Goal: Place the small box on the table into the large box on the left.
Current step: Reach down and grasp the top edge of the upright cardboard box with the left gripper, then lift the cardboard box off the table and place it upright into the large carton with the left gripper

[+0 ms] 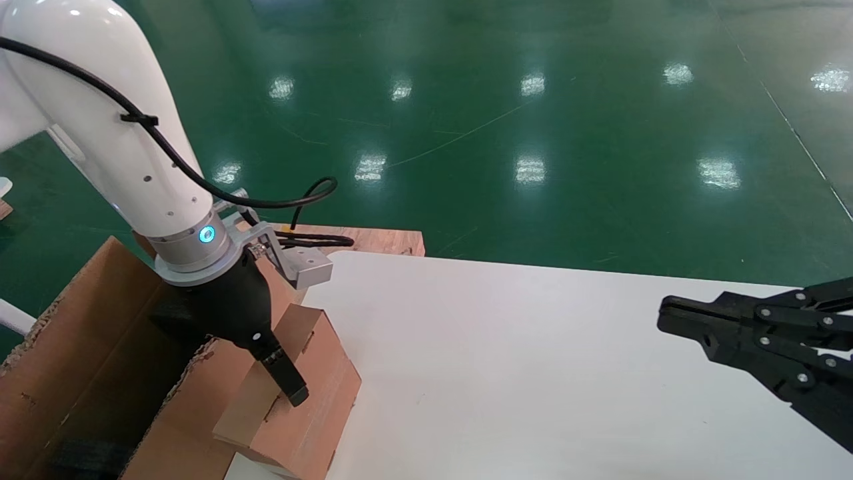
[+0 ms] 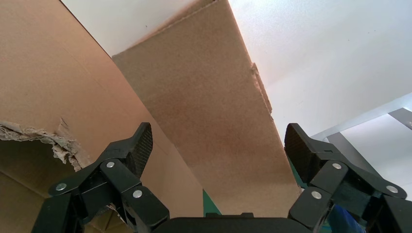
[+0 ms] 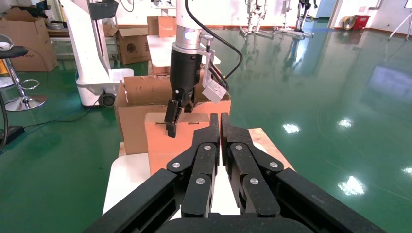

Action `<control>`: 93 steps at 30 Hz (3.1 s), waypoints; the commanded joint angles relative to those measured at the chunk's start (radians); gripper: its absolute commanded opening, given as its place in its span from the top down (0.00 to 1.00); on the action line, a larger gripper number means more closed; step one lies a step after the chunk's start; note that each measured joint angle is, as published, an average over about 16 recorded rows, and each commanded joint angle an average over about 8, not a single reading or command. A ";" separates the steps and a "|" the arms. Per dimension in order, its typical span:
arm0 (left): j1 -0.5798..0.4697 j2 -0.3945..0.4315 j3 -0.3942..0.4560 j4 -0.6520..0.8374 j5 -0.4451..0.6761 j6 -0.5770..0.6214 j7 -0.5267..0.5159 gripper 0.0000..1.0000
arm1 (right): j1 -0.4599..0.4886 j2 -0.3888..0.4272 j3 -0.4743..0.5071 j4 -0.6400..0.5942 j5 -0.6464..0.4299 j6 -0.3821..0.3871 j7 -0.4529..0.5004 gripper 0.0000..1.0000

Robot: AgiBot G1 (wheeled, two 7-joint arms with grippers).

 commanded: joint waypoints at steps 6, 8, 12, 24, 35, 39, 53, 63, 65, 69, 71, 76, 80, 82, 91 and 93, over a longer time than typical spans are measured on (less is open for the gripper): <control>-0.001 0.000 -0.001 -0.001 0.002 -0.001 0.000 1.00 | 0.000 0.000 0.000 0.000 0.000 0.000 0.000 0.00; -0.001 0.000 -0.001 -0.001 0.002 -0.001 0.000 1.00 | 0.000 0.000 0.000 0.000 0.000 0.000 0.000 0.00; -0.001 -0.001 -0.001 -0.001 0.003 -0.001 0.000 1.00 | 0.000 0.000 0.000 0.000 0.000 0.000 0.000 0.00; -0.002 -0.001 -0.002 -0.002 0.004 -0.002 -0.001 1.00 | 0.000 0.000 0.000 0.000 0.000 0.000 0.000 0.00; -0.007 0.004 -0.004 0.008 0.004 -0.008 0.006 1.00 | 0.000 0.000 0.000 0.000 0.000 0.000 0.000 0.00; -0.020 0.016 -0.011 0.028 0.008 -0.018 0.022 1.00 | 0.000 0.000 0.000 0.000 0.000 0.000 0.000 0.00; -0.251 0.115 -0.046 0.230 0.244 -0.166 0.165 1.00 | 0.000 0.000 -0.001 0.000 0.000 0.000 0.000 0.00; -0.421 0.118 -0.009 0.219 0.409 -0.127 0.140 1.00 | 0.000 0.000 -0.001 0.000 0.000 0.000 0.000 0.00; -0.440 0.098 0.007 0.187 0.423 -0.082 0.114 1.00 | 0.000 0.000 -0.001 0.000 0.000 0.000 0.000 0.00; -0.460 0.032 0.049 0.098 0.428 0.007 0.052 1.00 | 0.000 0.000 -0.001 0.000 0.000 0.000 0.000 0.00; -0.469 -0.008 0.080 0.047 0.421 0.036 0.016 1.00 | 0.000 0.000 -0.001 0.000 0.001 0.000 0.000 0.00; -0.523 -0.083 0.181 -0.070 0.385 0.056 -0.090 1.00 | 0.000 0.000 -0.001 0.000 0.001 0.000 0.000 0.00; -0.575 -0.105 0.252 -0.142 0.340 0.050 -0.170 1.00 | 0.000 0.000 -0.001 0.000 0.001 0.000 -0.001 0.00; -0.592 -0.108 0.281 -0.164 0.311 0.046 -0.198 1.00 | 0.000 0.000 -0.001 0.000 0.001 0.000 -0.001 0.00; -0.591 -0.115 0.373 -0.190 0.203 0.020 -0.254 1.00 | 0.000 0.000 -0.001 0.000 0.001 0.000 -0.001 0.00; -0.572 -0.121 0.385 -0.192 0.183 0.009 -0.258 1.00 | 0.000 0.000 -0.001 0.000 0.001 0.000 -0.001 0.00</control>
